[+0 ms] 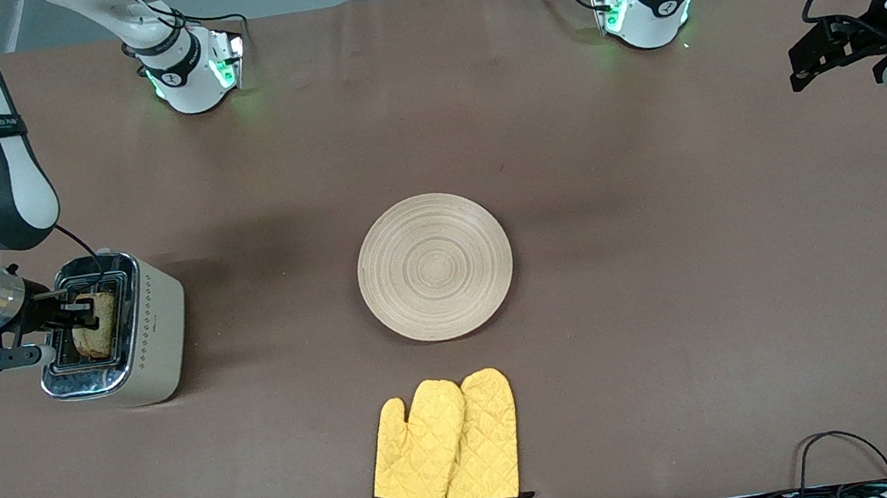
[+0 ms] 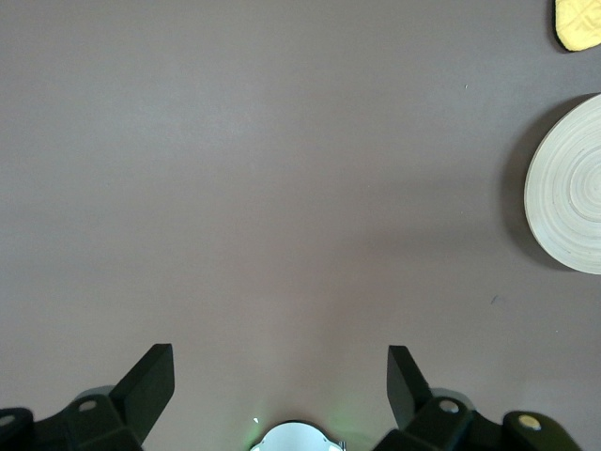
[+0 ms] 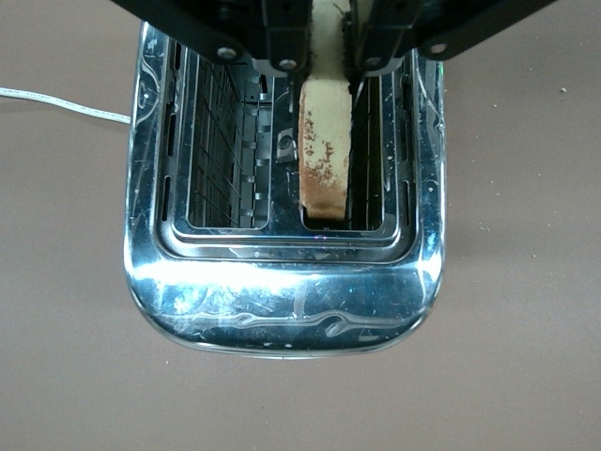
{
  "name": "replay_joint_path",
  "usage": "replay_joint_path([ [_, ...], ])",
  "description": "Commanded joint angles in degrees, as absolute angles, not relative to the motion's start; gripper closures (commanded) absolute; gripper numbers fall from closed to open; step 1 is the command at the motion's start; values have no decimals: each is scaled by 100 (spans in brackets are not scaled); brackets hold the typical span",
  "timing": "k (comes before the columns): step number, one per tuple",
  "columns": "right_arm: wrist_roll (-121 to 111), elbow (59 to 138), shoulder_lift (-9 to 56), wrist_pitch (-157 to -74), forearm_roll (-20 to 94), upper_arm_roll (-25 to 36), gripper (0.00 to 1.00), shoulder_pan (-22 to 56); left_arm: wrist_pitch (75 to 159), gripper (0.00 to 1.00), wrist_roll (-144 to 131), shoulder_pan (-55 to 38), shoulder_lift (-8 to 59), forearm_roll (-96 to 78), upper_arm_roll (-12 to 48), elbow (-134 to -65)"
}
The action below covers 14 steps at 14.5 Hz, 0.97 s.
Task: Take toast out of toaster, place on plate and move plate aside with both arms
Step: 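Grasp the toast slice in the toaster with the right gripper, then lift the toast out and carry it over the wooden plate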
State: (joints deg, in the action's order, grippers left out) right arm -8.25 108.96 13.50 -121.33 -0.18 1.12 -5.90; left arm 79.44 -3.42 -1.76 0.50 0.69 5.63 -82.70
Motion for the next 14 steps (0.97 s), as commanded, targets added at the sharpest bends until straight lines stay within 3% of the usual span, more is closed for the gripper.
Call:
replay_joint_path([
  [1,-1027,10575,1248,-11788,-79,53,100,-685,7813,0,-299,-167,123,9,571,-8121],
  [4,-1108,9627,1108,-10296,78,53,99,-668,7813,0,-299,-167,123,9,571,-8121],
  [6,-1055,9317,1099,-9810,403,35,99,-642,7813,0,-299,-158,123,9,571,-8121],
  [10,-204,8878,993,-9168,457,-123,99,-2,7813,0,-299,-158,123,9,571,-8121],
  [14,655,8903,1046,-9394,869,-141,99,614,7813,0,-299,-158,123,9,571,-8121],
])
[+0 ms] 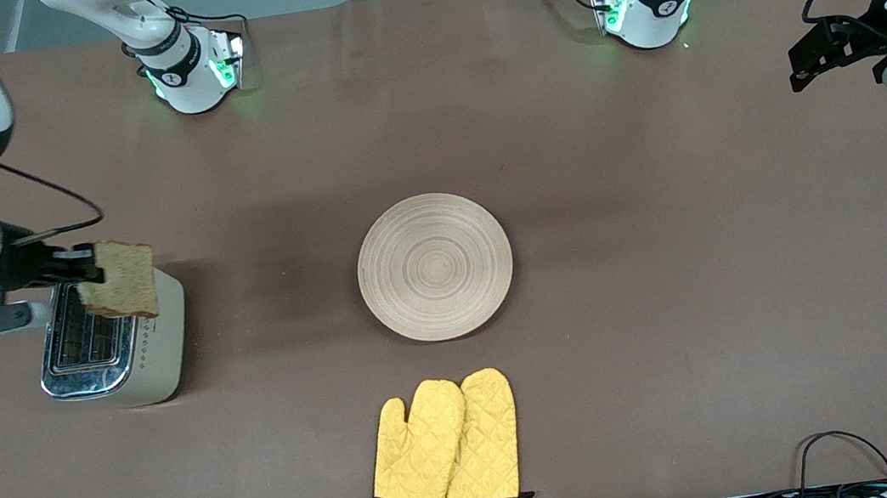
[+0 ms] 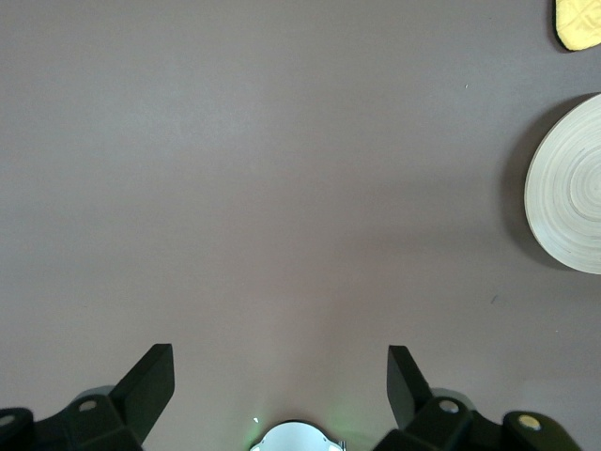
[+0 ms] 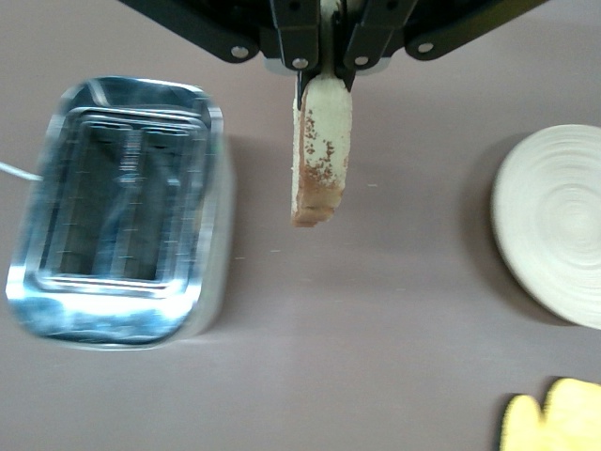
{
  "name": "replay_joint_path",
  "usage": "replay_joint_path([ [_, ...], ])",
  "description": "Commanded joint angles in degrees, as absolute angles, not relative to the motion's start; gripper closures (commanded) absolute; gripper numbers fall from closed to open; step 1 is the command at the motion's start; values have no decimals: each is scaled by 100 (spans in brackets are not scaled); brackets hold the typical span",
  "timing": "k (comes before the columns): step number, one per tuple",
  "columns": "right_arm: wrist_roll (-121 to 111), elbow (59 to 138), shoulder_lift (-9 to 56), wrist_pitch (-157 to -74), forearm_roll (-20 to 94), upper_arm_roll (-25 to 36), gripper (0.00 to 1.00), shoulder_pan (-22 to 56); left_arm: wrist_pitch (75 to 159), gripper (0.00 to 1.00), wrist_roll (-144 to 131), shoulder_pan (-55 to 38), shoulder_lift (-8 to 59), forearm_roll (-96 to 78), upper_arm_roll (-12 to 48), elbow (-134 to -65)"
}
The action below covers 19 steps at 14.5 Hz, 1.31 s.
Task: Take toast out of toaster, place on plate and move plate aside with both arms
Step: 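Lift the toast out and carry it over the wooden plate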
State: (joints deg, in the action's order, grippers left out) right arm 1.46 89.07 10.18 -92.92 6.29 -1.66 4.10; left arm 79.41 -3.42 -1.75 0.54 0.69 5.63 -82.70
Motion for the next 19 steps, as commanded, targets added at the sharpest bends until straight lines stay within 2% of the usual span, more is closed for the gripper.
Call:
replay_joint_path([
  [1,998,9051,1063,-9596,1018,-141,99,824,7813,0,-299,-158,123,9,571,-8121],
  [4,1579,9429,1124,-10220,1195,-141,98,1300,7813,0,-299,-158,123,9,571,-8121],
  [6,1617,9955,1143,-10685,1588,-141,99,1511,7813,0,-299,-158,123,9,571,-8121],
  [9,1608,10888,1116,-11783,2932,-149,100,1660,7813,0,-299,-167,123,9,571,-8121],
  [12,1591,11599,1116,-13135,3627,-149,100,2265,7813,0,-299,-158,123,9,571,-8121],
  [15,1408,11725,1326,-13877,4909,-149,100,2785,7813,0,-299,-158,123,9,571,-8121],
  [19,758,11768,1642,-14552,5842,-149,100,3119,7813,0,-299,-149,123,9,571,-8121],
])
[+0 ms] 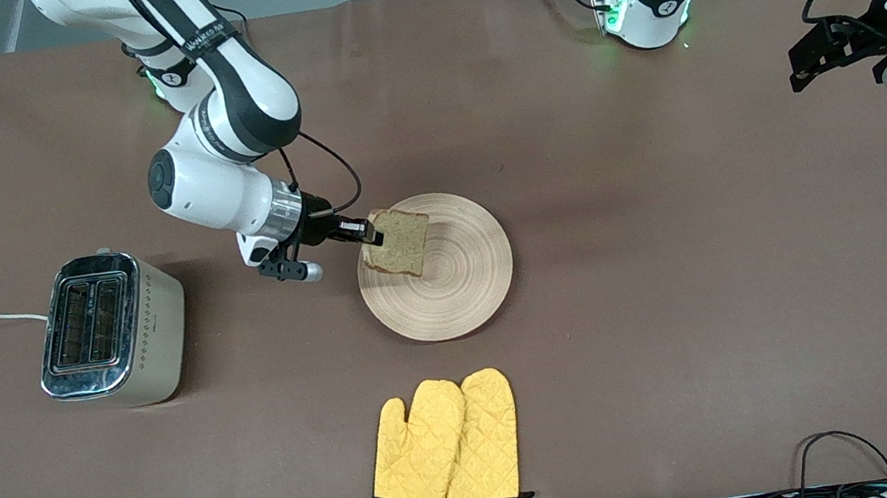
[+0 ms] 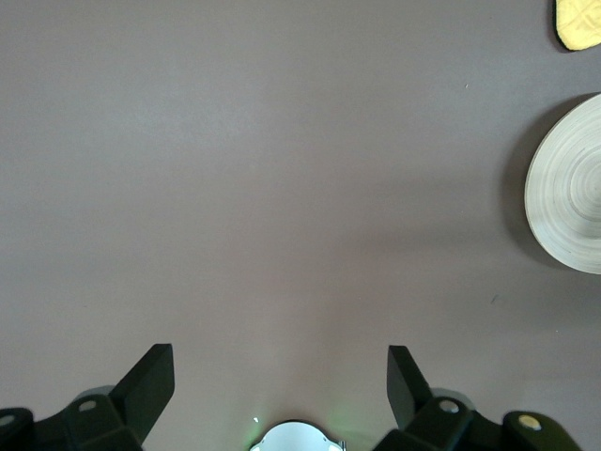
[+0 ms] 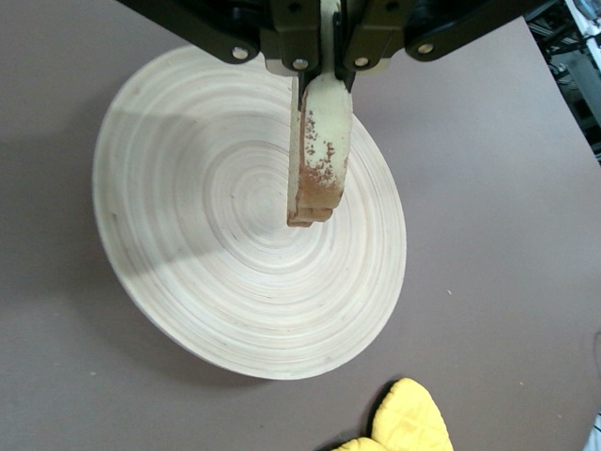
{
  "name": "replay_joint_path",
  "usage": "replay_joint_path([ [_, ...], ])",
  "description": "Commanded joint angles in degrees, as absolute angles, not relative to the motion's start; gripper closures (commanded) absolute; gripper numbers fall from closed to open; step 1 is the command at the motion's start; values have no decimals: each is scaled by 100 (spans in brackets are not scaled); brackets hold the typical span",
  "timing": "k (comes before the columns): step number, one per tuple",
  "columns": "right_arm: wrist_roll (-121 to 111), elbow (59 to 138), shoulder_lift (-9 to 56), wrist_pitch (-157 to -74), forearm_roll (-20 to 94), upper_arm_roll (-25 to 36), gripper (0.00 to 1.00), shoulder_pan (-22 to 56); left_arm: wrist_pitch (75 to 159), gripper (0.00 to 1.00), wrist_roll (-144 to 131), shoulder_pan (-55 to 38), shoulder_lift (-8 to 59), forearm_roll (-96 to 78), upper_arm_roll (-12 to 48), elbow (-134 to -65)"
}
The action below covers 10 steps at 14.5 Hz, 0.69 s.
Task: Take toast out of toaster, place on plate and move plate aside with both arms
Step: 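Lift the toast out and carry it over the wooden plate, then lower the toast onto the plate and open the right gripper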
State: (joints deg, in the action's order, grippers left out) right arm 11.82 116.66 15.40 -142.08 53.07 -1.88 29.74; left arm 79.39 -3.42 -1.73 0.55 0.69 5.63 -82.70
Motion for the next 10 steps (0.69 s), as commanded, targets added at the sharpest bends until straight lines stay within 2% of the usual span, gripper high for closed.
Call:
replay_joint_path([
  [1,382,11769,1765,-14676,6175,-149,100,3164,7813,0,-299,-149,123,9,571,-8121],
  [3,-515,11865,1915,-14879,6608,-141,100,3235,7813,0,-299,-141,123,9,571,-8121],
  [10,-825,12023,2241,-15363,6636,-132,99,3445,7813,0,-299,-149,123,9,571,-8121],
])
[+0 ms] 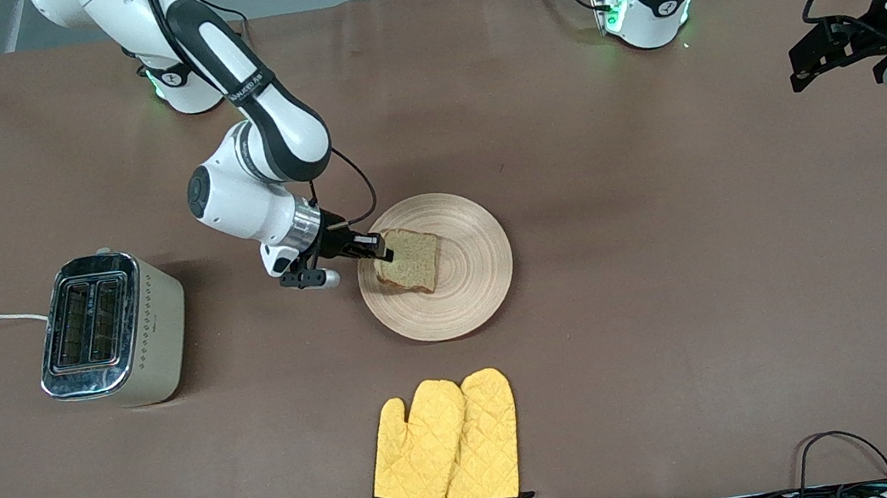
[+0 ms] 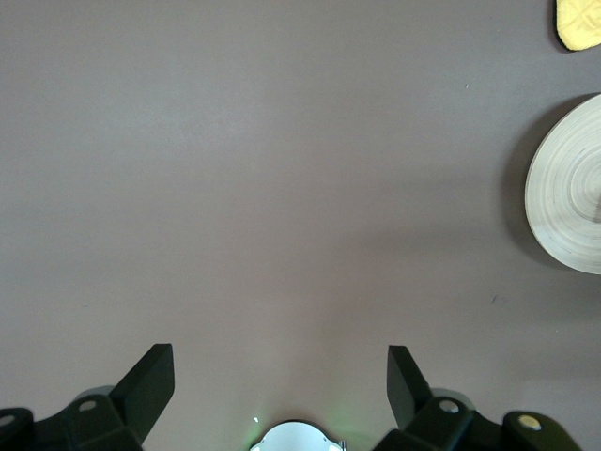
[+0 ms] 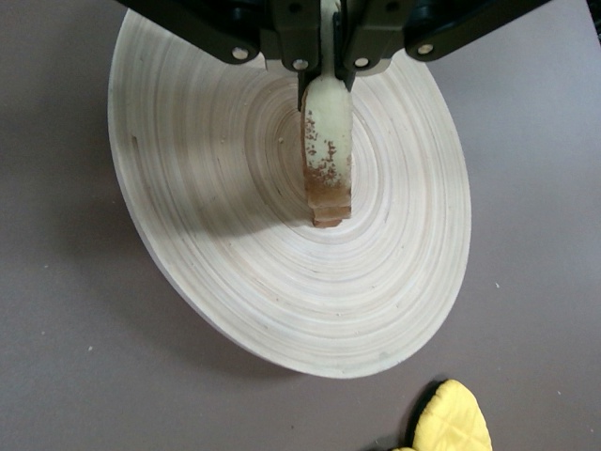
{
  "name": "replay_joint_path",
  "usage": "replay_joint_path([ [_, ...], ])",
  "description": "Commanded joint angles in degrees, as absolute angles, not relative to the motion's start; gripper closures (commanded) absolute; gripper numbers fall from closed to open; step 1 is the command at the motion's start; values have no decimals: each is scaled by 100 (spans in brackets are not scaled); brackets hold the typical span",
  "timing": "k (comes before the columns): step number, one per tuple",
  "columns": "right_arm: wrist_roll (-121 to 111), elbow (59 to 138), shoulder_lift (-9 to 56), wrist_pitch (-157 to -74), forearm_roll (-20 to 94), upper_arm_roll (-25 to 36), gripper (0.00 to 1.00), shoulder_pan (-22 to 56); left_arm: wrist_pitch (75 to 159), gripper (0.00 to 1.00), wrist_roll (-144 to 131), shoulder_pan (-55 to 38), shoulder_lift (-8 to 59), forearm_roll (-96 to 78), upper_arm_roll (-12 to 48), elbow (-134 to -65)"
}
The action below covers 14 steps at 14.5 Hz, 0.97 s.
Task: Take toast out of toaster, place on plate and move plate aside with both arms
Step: 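Lower the toast onto the plate and open the right gripper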
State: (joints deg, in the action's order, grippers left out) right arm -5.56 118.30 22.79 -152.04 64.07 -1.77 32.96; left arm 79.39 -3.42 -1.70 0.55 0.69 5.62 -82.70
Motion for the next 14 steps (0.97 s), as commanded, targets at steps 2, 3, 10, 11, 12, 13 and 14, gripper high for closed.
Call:
replay_joint_path([
  [2,-1062,12216,2241,-15372,6636,-114,95,3393,7813,0,-299,-149,123,9,571,-8121],
  [3,-1168,12312,2233,-15363,6636,-106,93,3349,7813,0,-299,-149,123,0,571,-8121],
  [10,-1187,12419,2206,-15346,6627,-70,1,3252,7813,0,-352,-220,123,0,571,-8121],
  [11,-1187,12462,2180,-15346,6601,-53,0,3252,7813,0,-360,-228,123,0,571,-8112],
  [12,-1195,12515,2154,-15328,6566,17,0,3252,7813,0,-369,-229,123,0,571,-8121],
  [13,-1204,12585,2136,-15319,6557,96,0,3261,7813,0,-369,-237,123,9,571,-8112],
  [14,-1195,12673,2014,-15311,6548,184,0,3261,7813,0,-369,-237,123,0,571,-8112],
])
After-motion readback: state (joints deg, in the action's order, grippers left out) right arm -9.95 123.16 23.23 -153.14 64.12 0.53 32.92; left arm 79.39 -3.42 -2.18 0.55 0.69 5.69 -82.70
